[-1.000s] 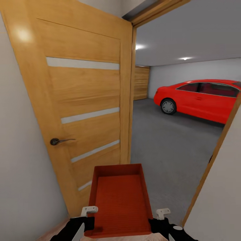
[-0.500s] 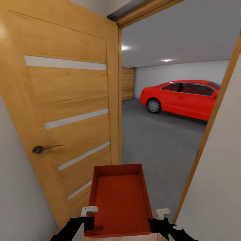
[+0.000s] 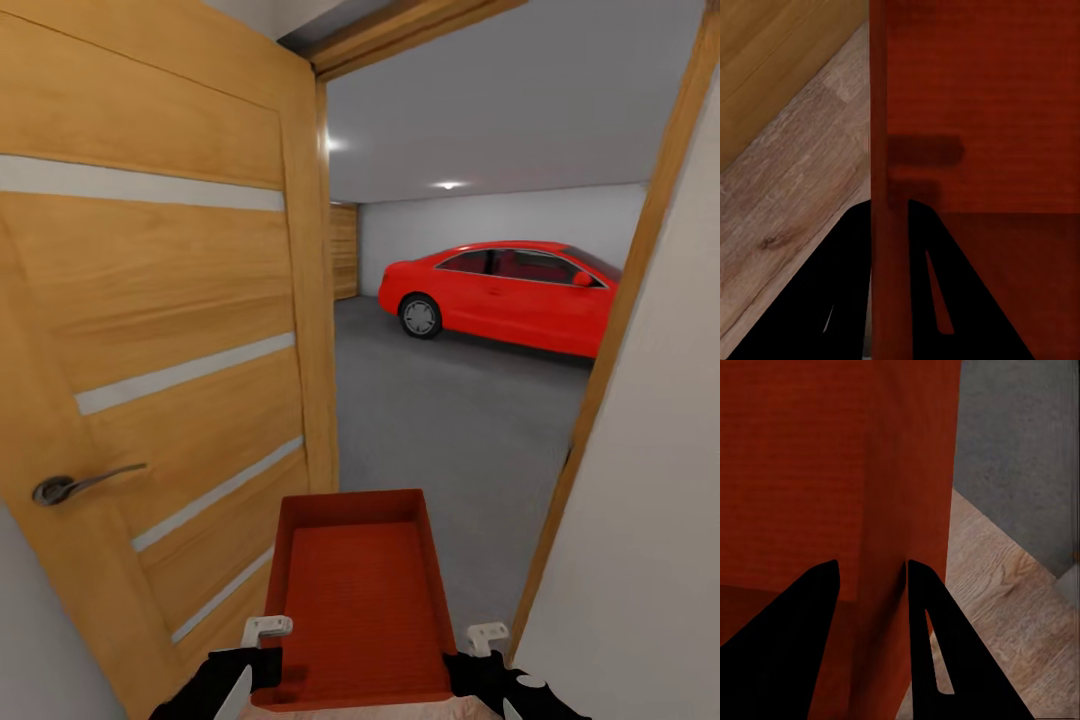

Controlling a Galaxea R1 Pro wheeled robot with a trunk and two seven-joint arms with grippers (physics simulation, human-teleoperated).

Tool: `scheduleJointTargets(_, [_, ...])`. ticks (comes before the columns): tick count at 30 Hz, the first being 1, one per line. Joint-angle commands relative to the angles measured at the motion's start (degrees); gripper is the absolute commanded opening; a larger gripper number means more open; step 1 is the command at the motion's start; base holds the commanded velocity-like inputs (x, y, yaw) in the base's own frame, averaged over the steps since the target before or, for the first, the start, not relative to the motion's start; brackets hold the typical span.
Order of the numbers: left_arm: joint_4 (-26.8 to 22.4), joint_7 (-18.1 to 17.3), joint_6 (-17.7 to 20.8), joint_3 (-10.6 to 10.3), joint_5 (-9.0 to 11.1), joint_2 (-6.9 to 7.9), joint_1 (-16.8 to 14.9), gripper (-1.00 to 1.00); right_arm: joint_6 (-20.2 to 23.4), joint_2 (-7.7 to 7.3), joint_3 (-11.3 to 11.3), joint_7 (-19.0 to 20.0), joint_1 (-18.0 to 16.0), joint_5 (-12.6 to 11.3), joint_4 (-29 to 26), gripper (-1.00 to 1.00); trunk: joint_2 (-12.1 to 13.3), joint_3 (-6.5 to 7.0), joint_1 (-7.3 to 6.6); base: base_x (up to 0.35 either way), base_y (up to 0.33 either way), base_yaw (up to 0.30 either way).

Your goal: Move the two storage containers from the living room to the garage. In the garage, place one container on the floor and stack the other container on top of it (either order is fine).

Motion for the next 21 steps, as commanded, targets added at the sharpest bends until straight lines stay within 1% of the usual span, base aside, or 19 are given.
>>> scheduleJointTargets(1, [-0.66, 1.84, 0.49, 0.54, -1.46, 0.01, -0.07, -1.0, -0.26, 1.0, 2.4, 0.79, 0.0, -0.26, 0.2, -1.0, -0.12, -0.1, 0.03, 0.028, 0.033, -0.275])
scheduleJointTargets(6, [-0.67, 1.84, 0.2, 0.54, -1.46, 0.02, -0.07, -1.0, -0.26, 0.99, 2.4, 0.79, -0.01, -0.29, 0.2, -1.0, -0.12, 0.04, 0.03, 0.009, 0.015, -0.275])
scheduleJointTargets(8, [-0.66, 1.84, -0.33, 0.54, -1.51, 0.04, -0.07, -1.0, -0.26, 1.0, 2.4, 0.79, -0.02, -0.29, 0.2, -1.0, -0.12, 0.1, 0.03, 0.001, 0.151, -0.274])
scheduleJointTargets(21, [-0.63, 1.84, -0.65, 0.54, -1.51, 0.1, -0.07, -1.0, -0.26, 1.0, 2.4, 0.79, -0.01, -0.29, 0.2, -1.0, -0.12, 0.52, 0.03, 0.0, 0.257, -0.267])
